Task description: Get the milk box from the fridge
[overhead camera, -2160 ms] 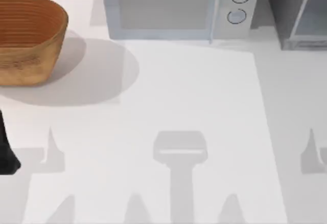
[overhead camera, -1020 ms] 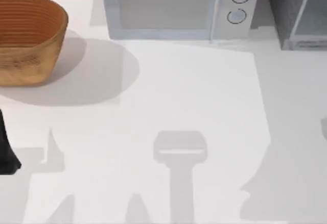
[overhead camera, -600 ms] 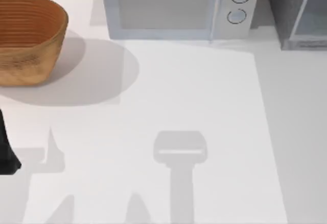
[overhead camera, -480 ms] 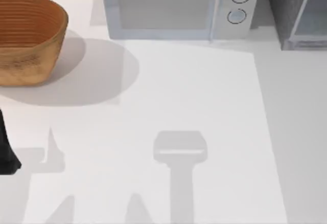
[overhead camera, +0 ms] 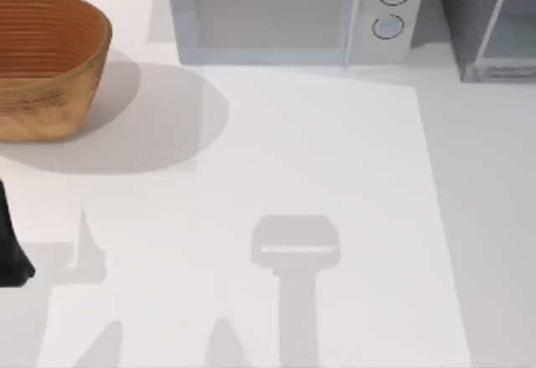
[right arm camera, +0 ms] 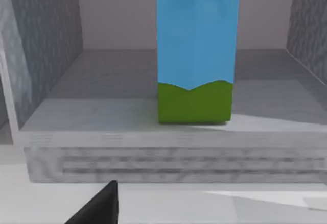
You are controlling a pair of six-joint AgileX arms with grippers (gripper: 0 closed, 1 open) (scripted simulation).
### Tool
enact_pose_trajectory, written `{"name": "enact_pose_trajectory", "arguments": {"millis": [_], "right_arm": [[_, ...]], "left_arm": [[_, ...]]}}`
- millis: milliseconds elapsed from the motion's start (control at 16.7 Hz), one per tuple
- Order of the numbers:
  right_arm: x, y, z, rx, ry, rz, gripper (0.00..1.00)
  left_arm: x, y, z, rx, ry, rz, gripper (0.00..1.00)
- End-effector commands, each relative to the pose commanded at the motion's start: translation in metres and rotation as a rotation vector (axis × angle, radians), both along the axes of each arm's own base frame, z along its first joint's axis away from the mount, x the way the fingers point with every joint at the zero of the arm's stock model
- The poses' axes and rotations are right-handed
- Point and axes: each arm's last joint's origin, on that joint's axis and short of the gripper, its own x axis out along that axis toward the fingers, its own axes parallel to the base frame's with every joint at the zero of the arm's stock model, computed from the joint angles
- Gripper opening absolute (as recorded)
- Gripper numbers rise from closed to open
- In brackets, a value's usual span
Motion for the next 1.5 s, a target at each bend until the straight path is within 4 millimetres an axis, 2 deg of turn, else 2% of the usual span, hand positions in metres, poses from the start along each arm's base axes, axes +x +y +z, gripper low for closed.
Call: {"name": "enact_pose_trajectory", "arguments": {"millis": [120,240,480,660,780,960,1320,1500], "right_arm": [[0.013,-0.004,-0.004,0.007,0.015,-0.008,1.0],[0.037,-0.01,-0.007,0.01,0.027,-0.017,1.0],[0.111,-0.017,-0.007,0.004,0.018,-0.02,1.0],[0.164,-0.011,0.0,-0.005,-0.002,-0.015,1.0],[0.188,-0.002,0.005,-0.007,-0.007,-0.012,1.0],[0.204,0.006,0.01,-0.009,-0.008,-0.01,1.0],[0.207,0.005,0.009,-0.009,-0.006,-0.011,1.0],[0.228,0.005,0.008,-0.009,-0.007,-0.01,1.0]], "left_arm": [[0.0,0.0,0.0,0.0,0.0,0.0,1.0],[0.0,0.0,0.0,0.0,0.0,0.0,1.0],[0.0,0.0,0.0,0.0,0.0,0.0,1.0],[0.0,0.0,0.0,0.0,0.0,0.0,1.0],[0.0,0.0,0.0,0.0,0.0,0.0,1.0],[0.0,0.0,0.0,0.0,0.0,0.0,1.0],[0.0,0.0,0.0,0.0,0.0,0.0,1.0],[0.0,0.0,0.0,0.0,0.0,0.0,1.0]]}}
